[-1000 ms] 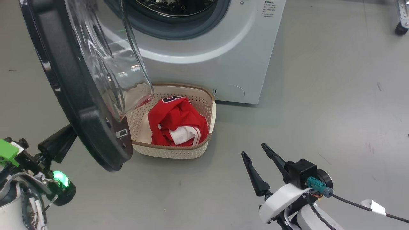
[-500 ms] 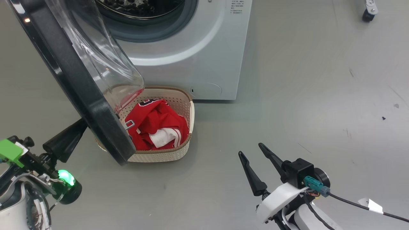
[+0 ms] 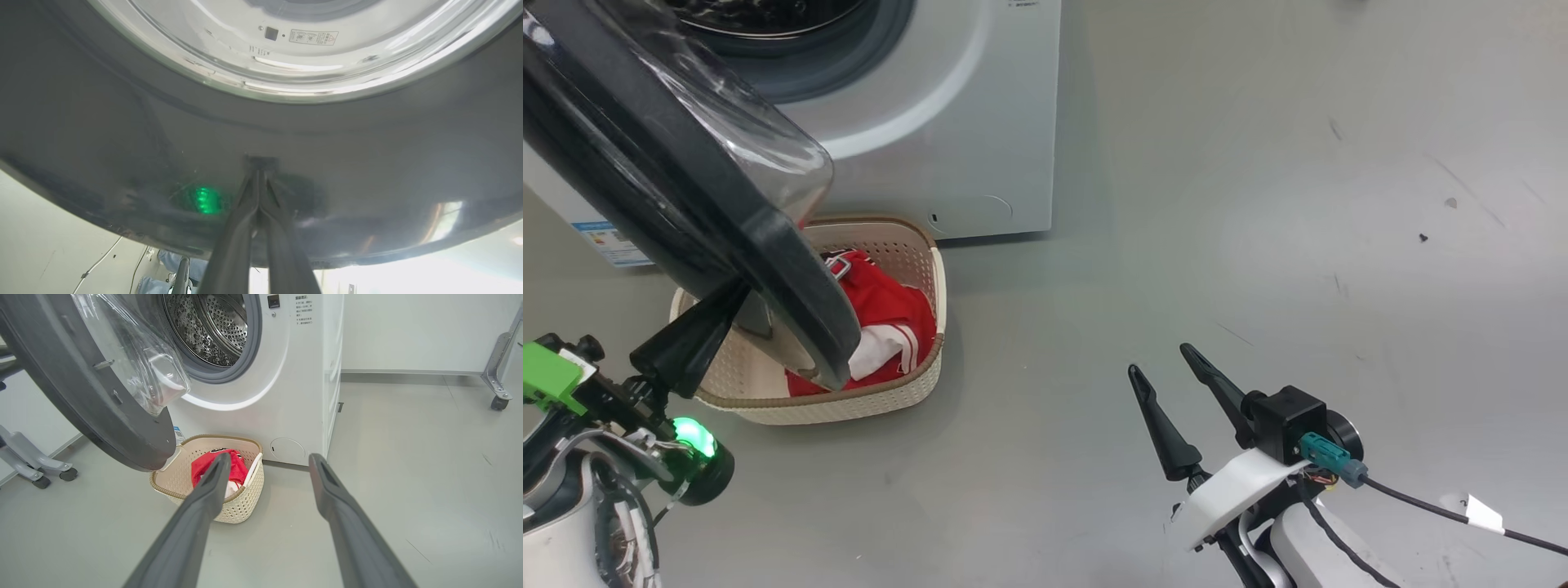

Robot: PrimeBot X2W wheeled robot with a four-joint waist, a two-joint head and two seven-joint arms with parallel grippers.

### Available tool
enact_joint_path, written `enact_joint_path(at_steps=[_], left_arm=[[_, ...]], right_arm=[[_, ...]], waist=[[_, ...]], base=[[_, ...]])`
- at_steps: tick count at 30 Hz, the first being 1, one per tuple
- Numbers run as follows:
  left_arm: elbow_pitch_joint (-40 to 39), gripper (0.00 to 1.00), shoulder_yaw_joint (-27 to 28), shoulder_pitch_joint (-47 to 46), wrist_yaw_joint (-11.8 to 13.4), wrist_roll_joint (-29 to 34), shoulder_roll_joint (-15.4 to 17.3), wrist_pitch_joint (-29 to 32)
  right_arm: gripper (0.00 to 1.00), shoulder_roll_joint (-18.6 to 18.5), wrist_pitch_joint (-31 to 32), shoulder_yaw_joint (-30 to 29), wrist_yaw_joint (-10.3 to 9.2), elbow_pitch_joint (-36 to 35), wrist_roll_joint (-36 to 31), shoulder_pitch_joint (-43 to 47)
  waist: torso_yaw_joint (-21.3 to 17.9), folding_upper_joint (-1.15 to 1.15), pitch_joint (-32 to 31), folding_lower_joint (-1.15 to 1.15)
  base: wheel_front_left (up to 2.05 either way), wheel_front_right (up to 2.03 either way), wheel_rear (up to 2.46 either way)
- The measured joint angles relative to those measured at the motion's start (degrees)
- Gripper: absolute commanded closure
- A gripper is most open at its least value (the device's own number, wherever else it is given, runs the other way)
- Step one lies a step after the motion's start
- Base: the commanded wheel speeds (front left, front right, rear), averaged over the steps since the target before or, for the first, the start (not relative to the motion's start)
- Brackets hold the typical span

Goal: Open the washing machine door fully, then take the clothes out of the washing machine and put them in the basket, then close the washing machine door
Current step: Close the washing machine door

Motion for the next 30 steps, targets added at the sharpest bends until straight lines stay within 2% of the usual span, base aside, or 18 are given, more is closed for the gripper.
enact_joint_path(at_steps=[6,30], left_arm=[[1.2,1.00,-0.9,-0.1,0.0,-5.1,0.0,-3.2],[3.0,1.00,-0.9,-6.6,-0.6,-8.3,0.0,-22.2]], right_arm=[[0.00,0.2,0.0,-0.5,0.00,-0.3,0.1,-0.4],[0.00,1.0,0.0,-1.7,0.01,-1.1,0.6,-1.5]], waist=[[-3.3,0.00,1.3,0.00],[-13.3,0.00,5.4,0.00]], base=[[0.00,0.00,0.00],[0.00,0.00,0.00]])
